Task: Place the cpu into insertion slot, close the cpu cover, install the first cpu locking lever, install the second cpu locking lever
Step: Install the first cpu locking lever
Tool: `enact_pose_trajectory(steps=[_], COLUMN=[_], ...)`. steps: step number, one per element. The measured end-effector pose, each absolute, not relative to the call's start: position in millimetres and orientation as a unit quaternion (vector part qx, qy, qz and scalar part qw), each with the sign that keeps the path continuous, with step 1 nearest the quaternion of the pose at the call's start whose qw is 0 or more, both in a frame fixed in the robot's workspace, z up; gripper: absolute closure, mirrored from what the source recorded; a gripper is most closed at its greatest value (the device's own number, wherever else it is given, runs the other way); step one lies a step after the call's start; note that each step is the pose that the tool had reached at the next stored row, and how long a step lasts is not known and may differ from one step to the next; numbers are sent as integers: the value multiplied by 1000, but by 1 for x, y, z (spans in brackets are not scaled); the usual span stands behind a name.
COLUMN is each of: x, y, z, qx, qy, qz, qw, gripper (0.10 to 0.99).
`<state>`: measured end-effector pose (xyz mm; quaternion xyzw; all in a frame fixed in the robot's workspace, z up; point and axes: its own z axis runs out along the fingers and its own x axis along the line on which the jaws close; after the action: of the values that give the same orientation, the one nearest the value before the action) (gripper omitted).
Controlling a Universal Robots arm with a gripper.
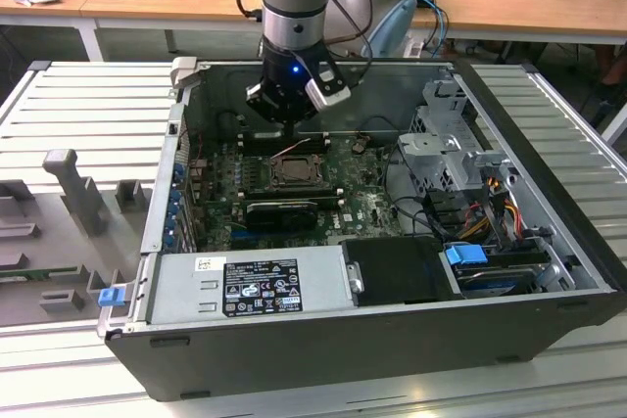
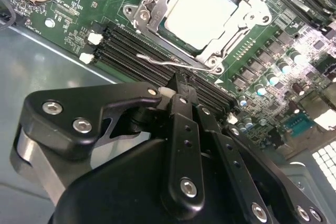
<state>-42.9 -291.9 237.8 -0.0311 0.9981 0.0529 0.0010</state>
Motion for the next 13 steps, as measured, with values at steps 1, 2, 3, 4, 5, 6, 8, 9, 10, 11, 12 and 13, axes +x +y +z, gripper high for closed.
enact_pose_trajectory(steps=[1,2,3,4,5,6,8,9,10,11,12,13], x=[-42,-42,-41,-40,-39,-38,-37,-37,-37,-37,-37,-37], y=[-292,-291,-291,-291,-291,-291,-290,-289,-289,-289,-288,-288], z=[237,236,235,233,232,230,228,226,226,226,225,225], qx=[-31,-31,-31,-31,-31,-31,-31,-32,-33,-33,-33,-33], qy=[998,998,998,998,998,998,998,998,998,998,998,998], qz=[53,53,53,53,53,53,53,53,53,53,53,53], qw=[1,1,1,1,1,1,1,1,1,1,1,1], gripper=[980,980,980,980,980,980,980,980,980,980,980,980])
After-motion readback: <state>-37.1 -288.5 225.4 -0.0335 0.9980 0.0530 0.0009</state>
